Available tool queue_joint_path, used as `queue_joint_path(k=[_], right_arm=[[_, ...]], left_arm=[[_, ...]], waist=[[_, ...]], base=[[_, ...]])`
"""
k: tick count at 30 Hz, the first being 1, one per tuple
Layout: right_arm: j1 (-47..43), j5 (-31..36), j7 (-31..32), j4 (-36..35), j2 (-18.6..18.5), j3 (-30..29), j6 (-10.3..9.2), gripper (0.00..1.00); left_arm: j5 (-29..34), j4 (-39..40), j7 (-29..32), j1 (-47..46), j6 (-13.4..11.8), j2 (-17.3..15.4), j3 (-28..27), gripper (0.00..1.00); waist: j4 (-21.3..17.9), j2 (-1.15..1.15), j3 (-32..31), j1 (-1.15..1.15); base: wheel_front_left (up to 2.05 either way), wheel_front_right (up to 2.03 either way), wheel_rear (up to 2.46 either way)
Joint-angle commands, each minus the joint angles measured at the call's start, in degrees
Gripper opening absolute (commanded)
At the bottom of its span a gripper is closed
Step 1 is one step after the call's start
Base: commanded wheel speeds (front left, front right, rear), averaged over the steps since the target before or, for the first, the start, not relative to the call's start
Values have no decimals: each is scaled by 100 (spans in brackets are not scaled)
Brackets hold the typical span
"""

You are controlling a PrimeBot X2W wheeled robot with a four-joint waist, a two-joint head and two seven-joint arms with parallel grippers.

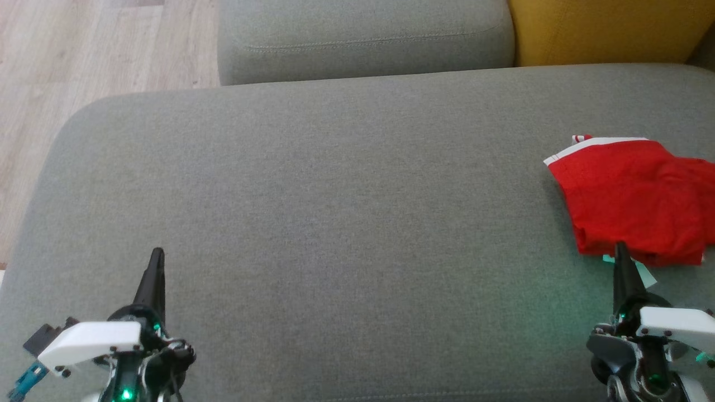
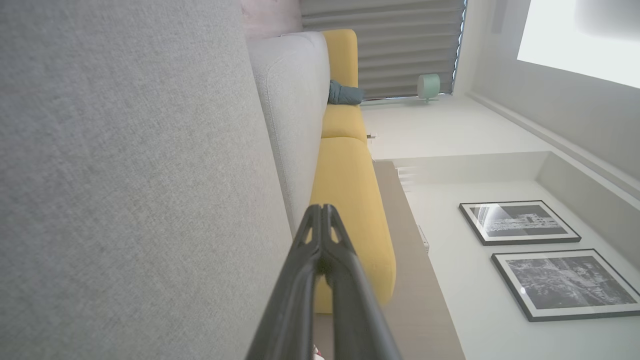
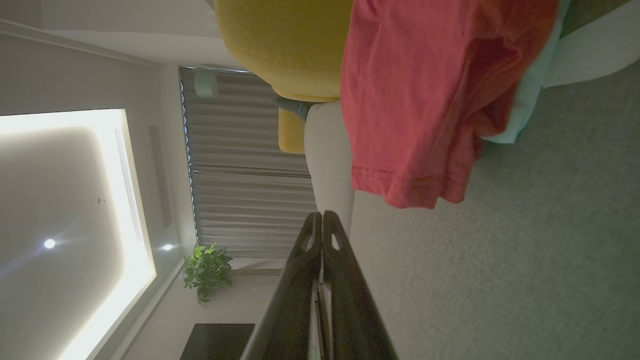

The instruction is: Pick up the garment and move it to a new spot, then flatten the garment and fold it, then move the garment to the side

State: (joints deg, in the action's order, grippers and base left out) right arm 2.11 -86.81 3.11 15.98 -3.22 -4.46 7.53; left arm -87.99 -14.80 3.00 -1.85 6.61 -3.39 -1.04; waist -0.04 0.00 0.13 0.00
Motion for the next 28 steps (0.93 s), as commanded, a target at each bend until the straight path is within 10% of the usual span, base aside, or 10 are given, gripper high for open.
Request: queue_joint_path(k=[1,28], right_arm=[[363,-203,58,-206,-105,58,-4,0],[394,-656,221,-204,-71,-62,-4,0]], left_arm=[[-166,148,58,-353,52,-96,-251,0],[-547,82,224,-420,88,-61,-393,0]], waist=[[1,0,1,0],[4,0,5,0]], base=[[0,0,0],[0,0,0]])
